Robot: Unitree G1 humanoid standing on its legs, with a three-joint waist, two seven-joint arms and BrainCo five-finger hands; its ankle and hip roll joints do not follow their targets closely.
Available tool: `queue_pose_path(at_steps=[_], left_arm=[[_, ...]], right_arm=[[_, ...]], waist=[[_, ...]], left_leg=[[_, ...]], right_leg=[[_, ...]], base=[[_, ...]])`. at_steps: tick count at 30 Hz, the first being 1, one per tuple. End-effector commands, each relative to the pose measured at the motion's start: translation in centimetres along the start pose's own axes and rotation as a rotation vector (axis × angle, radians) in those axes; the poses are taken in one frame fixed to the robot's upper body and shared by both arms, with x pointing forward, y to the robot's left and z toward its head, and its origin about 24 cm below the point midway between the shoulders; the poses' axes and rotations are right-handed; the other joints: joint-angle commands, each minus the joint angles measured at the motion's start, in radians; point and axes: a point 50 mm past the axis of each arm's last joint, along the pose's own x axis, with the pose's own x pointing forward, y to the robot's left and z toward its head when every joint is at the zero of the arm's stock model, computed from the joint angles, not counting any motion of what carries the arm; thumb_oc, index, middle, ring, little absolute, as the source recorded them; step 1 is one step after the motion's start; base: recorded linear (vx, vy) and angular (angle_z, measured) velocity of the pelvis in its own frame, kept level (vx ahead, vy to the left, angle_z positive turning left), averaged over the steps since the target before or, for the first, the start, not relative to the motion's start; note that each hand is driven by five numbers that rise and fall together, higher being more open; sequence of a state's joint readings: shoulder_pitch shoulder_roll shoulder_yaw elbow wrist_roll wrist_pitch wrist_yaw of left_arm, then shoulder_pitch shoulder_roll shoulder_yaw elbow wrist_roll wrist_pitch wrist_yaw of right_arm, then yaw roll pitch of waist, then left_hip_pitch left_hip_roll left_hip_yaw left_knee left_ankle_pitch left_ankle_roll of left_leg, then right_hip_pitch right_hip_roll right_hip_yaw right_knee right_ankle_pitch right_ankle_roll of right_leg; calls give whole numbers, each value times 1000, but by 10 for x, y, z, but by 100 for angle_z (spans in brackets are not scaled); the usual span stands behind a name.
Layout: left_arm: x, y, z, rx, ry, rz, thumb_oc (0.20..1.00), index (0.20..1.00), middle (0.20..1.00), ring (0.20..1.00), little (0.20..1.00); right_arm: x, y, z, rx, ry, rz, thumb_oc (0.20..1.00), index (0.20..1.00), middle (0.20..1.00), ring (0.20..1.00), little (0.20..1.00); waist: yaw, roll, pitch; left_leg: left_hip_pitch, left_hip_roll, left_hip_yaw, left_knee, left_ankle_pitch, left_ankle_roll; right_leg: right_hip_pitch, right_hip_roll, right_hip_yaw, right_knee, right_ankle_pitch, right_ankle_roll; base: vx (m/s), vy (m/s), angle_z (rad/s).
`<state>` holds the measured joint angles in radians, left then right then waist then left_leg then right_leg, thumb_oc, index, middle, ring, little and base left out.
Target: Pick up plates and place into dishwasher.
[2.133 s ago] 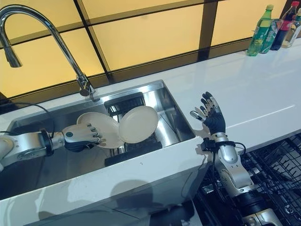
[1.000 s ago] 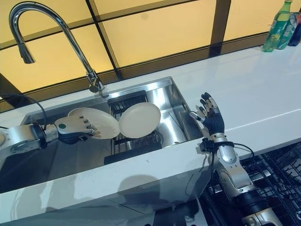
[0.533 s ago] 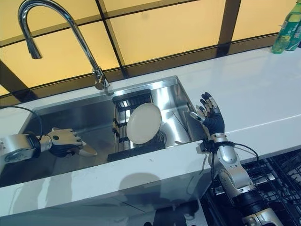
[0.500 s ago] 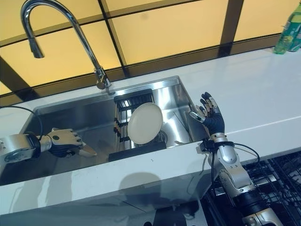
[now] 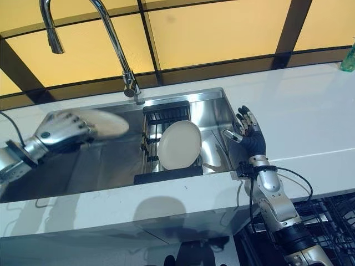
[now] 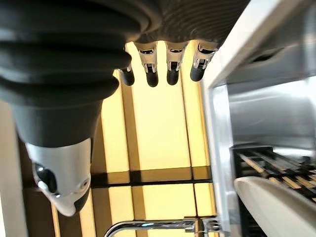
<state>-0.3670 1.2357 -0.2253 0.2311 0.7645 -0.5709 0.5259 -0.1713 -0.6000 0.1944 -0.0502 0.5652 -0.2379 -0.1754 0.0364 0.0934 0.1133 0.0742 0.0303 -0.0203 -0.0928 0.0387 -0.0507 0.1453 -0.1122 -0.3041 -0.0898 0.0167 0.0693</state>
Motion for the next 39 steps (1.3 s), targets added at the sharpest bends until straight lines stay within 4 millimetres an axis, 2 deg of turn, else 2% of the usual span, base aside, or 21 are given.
queue_pose_path(at_steps=[1, 5, 10, 13, 21, 24, 28, 37, 39], left_arm=[[5, 39, -18, 50, 100, 276, 200, 200, 200, 200, 200], [11, 52, -4, -52, 106, 485, 200, 200, 200, 200, 200], [28, 58, 35, -422, 7, 549, 200, 200, 200, 200, 200], [35, 71, 52, -651, -96, 587, 200, 200, 200, 200, 200], [53, 81, 72, -1031, -324, 423, 200, 200, 200, 200, 200], [58, 81, 79, -1085, -402, 320, 200, 200, 200, 200, 200], [63, 84, 76, -1100, -439, 246, 200, 200, 200, 200, 200], [71, 87, 82, -1108, -499, 183, 200, 200, 200, 200, 200], [72, 88, 83, -1117, -512, 180, 200, 200, 200, 200, 200]], right_arm=[[15, 8, 42, -37, -227, 68, 1000, 1000, 1000, 1000, 1000], [18, 12, 61, -90, -317, 114, 1000, 1000, 1000, 1000, 1000], [23, 24, 92, -181, -473, 180, 1000, 1000, 1000, 1000, 1000], [25, 27, 106, -241, -540, 229, 1000, 1000, 1000, 1000, 1000], [29, 37, 125, -337, -621, 305, 1000, 1000, 1000, 1000, 1000], [29, 40, 128, -386, -637, 329, 1000, 1000, 1000, 1000, 1000], [31, 41, 134, -428, -640, 378, 1000, 1000, 1000, 1000, 1000], [33, 52, 141, -507, -634, 506, 1000, 1000, 1000, 1000, 1000], [31, 57, 138, -504, -603, 583, 1000, 1000, 1000, 1000, 1000]], waist=[[28, -46, -86], [31, -63, -95], [37, -83, -103], [36, -93, -106], [22, -105, -112], [15, -106, -114], [5, -105, -116], [-9, -108, -118], [-10, -110, -119]], left_leg=[[-17, 39, 51, 24, -56, -37], [-14, 42, 47, 23, -59, -38], [-10, 47, 35, 21, -65, -40], [-12, 48, 32, 24, -60, -39], [6, 50, 45, 26, -73, -40], [12, 48, 49, 26, -76, -40], [18, 46, 57, 28, -81, -38], [21, 41, 59, 28, -85, -35], [22, 40, 57, 28, -86, -34]], right_leg=[[-47, -116, 53, 80, -44, 101], [-44, -109, 55, 76, -48, 98], [-39, -99, 61, 72, -52, 94], [-43, -93, 68, 73, -45, 90], [-35, -83, 89, 64, -43, 88], [-33, -82, 97, 59, -39, 90], [-34, -82, 110, 56, -37, 91], [-37, -79, 131, 48, -30, 91], [-36, -79, 133, 48, -31, 90]], base=[[1, -32, -1], [-1, -24, 1], [-11, -4, 0], [-40, -10, 2], [-3, -1, 0], [-12, -6, -7], [-1, 0, -8], [-2, -3, -3], [0, 0, 0]])
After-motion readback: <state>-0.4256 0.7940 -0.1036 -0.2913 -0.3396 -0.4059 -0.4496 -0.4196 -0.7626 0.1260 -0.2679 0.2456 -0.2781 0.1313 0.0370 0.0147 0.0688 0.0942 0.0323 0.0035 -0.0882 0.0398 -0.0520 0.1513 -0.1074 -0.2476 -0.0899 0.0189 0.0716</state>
